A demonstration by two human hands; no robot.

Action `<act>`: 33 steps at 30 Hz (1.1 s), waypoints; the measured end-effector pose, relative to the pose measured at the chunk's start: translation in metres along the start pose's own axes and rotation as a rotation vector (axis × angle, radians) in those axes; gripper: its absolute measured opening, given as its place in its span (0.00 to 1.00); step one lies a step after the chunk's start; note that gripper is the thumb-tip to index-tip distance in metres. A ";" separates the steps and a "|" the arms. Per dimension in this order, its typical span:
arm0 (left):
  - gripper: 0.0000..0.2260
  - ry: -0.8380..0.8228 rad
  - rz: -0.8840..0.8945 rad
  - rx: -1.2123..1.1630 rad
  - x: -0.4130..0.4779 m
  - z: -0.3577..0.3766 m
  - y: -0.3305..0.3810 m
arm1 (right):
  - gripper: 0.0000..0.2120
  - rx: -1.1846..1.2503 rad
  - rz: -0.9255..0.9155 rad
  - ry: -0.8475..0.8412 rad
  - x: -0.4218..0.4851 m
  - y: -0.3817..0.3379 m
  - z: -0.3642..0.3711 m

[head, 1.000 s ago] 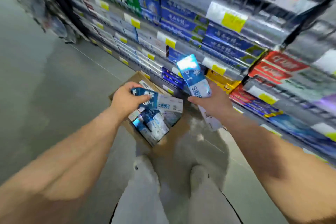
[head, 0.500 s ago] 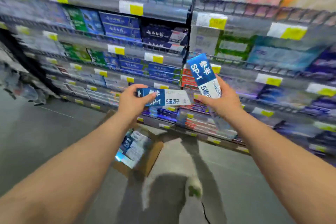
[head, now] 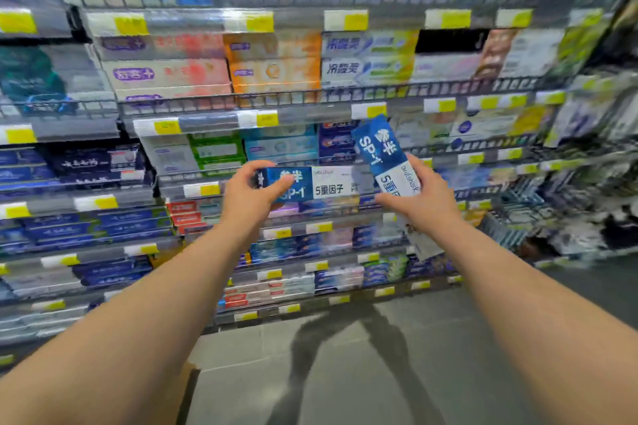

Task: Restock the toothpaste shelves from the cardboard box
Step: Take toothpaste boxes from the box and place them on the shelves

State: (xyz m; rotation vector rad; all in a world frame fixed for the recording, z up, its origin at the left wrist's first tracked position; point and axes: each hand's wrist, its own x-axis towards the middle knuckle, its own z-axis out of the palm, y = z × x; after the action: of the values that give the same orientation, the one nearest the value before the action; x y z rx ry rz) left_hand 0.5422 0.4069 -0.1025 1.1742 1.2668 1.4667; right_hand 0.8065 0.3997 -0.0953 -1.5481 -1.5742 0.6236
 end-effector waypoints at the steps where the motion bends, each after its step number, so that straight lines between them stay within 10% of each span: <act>1: 0.11 -0.014 0.023 -0.008 0.002 0.029 0.007 | 0.36 0.000 -0.010 0.017 0.004 0.010 -0.026; 12: 0.10 0.038 0.295 -0.097 0.052 0.279 0.075 | 0.41 -0.047 -0.066 0.202 0.099 0.085 -0.239; 33: 0.11 0.027 0.608 -0.083 0.284 0.510 0.162 | 0.40 0.013 -0.164 0.444 0.374 0.151 -0.359</act>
State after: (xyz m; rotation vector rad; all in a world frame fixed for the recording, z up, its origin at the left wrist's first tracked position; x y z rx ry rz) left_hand 0.9811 0.7618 0.1162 1.5689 0.8859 1.9491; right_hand 1.2218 0.7119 0.0533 -1.4115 -1.3334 0.1798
